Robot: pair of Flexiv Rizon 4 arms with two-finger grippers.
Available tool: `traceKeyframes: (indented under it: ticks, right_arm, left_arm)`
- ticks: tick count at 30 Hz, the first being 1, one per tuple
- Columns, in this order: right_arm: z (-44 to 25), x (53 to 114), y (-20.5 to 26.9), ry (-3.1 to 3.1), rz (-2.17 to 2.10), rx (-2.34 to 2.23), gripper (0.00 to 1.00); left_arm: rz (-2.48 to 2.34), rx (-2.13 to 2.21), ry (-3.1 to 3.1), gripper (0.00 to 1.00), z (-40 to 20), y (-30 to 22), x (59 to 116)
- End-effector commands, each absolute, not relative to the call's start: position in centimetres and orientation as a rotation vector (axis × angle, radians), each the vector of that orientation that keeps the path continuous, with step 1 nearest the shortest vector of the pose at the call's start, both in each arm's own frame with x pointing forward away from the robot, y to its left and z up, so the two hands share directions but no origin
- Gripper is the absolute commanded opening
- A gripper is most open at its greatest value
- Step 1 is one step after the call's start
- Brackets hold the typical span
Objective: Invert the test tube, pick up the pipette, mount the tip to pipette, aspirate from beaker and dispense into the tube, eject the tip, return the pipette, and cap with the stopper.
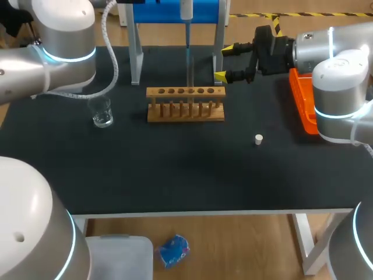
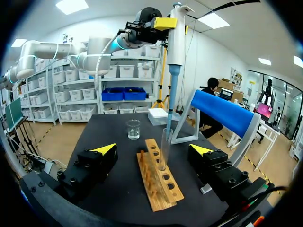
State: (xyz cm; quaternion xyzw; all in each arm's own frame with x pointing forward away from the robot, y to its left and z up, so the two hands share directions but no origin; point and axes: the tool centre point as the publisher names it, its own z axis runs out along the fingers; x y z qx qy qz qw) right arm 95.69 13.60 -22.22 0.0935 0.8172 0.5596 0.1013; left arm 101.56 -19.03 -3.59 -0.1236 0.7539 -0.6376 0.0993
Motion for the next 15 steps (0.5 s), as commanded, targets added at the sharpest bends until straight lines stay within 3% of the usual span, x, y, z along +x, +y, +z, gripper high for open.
traceKeyframes:
  ticks: [1, 15]
  right_arm:
    - [-22.3, 95.6, 13.6, 2.412, 1.652, 0.276, 1.00]
    - [-22.3, 95.6, 13.6, 2.412, 1.652, 0.276, 1.00]
  left_arm:
    - [-1.907, -0.359, 2.207, 0.00, -4.2, -19.4, 101.7]
    - [-1.922, -0.358, 2.215, 0.00, -5.4, -19.8, 102.2]
